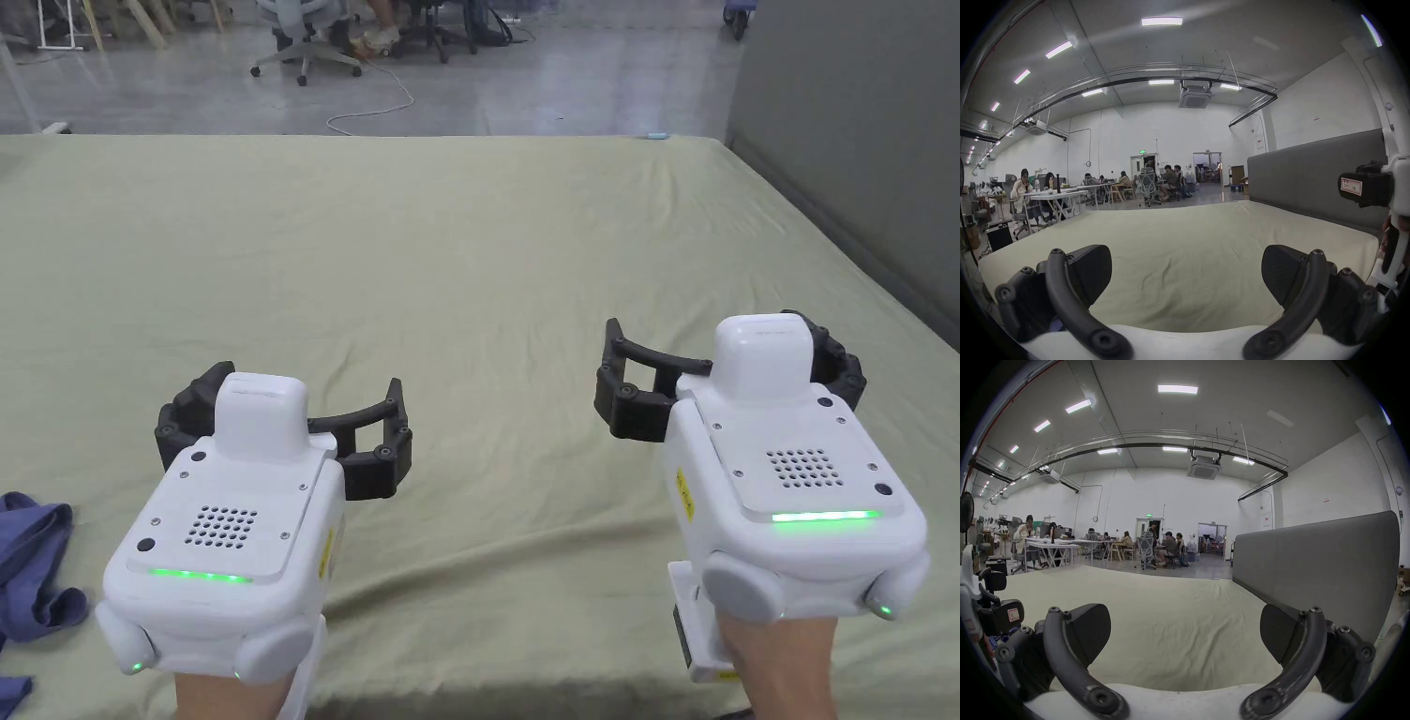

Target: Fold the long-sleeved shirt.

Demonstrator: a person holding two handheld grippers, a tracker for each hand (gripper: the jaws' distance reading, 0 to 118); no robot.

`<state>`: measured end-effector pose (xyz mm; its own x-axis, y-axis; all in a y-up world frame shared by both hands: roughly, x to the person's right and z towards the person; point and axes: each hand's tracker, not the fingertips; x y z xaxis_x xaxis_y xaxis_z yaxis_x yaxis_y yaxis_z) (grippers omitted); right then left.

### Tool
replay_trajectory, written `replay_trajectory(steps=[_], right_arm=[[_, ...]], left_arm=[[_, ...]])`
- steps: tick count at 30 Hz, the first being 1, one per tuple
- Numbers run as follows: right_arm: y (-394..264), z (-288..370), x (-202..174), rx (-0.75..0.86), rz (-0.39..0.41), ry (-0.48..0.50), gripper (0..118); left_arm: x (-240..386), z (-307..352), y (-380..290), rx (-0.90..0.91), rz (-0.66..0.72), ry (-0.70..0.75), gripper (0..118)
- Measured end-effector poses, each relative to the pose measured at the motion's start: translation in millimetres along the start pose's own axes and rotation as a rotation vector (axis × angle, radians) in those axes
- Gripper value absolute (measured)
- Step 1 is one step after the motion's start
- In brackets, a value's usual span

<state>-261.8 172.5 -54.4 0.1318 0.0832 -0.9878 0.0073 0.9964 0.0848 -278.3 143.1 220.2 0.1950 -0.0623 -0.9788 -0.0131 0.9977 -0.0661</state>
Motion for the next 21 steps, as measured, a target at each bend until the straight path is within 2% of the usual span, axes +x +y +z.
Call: replay_trajectory(steps=[4, 21], right_arm=[[1.3, -0.1, -0.1, 0.006, 0.036, -0.018, 118], [5.3, -0.6, 8.1, -0.008, 0.029, -0.052, 118]], left_arm=[[3.5, 0.7, 1.2, 0.003, -0.020, 0.001, 118], [3.2, 0.8, 6.9, 0.001, -0.009, -0.002, 118]])
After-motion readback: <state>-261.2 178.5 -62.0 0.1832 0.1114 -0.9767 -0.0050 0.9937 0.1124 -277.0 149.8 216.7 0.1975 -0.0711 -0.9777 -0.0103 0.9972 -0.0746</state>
